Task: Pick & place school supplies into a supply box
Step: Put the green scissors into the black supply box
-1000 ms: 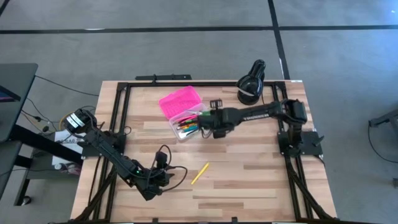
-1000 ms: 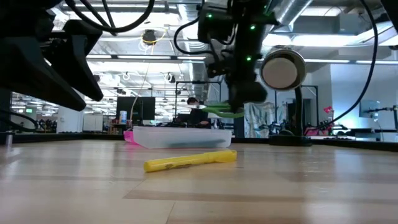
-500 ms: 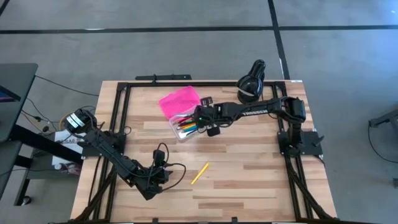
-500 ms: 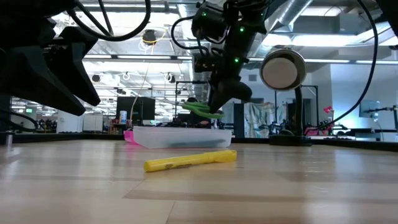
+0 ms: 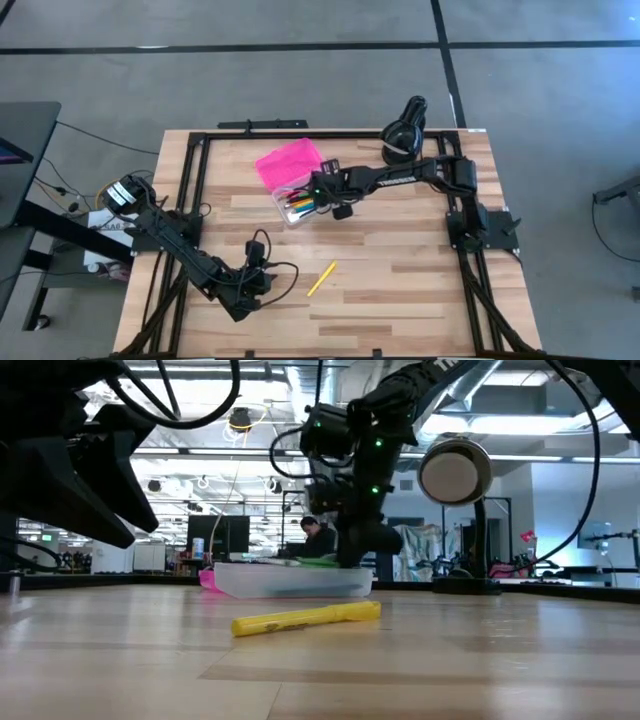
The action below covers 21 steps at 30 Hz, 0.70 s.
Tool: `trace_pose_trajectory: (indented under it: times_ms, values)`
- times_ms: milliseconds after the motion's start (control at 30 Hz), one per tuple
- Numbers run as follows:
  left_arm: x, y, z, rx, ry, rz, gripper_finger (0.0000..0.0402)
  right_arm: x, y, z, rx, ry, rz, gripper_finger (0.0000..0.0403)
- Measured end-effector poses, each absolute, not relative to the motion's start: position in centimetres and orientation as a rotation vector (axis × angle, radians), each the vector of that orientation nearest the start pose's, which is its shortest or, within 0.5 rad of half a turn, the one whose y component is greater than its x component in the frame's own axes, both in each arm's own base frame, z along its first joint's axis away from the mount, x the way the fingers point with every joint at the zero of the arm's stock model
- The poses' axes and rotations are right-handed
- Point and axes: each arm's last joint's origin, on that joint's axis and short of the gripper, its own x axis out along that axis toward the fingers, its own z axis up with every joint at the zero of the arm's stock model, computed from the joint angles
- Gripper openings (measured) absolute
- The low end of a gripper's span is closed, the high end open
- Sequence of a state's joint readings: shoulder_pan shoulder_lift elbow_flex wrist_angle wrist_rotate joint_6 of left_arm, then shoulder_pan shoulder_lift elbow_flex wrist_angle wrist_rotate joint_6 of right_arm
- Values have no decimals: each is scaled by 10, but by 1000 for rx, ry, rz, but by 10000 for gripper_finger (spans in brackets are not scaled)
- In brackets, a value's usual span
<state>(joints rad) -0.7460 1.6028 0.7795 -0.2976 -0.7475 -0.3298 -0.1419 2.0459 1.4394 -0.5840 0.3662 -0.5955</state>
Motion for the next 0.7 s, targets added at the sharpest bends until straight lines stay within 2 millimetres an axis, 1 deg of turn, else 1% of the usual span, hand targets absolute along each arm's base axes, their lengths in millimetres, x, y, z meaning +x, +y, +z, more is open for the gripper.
trace_pose_trajectory:
  times_ms: [167, 433, 567, 700]
  values:
    - [217, -174, 148, 447, 800, 139, 139, 405, -71, 161, -644, 1298, -88, 65]
    - [217, -174, 148, 448, 794, 146, 139, 400, -72, 159, -647, 1357, -82, 93]
    - [217, -174, 149, 448, 791, 148, 139, 398, -69, 158, -598, 1369, -50, 107]
    - [217, -174, 149, 448, 791, 148, 139, 395, -58, 157, -581, 1404, -40, 117]
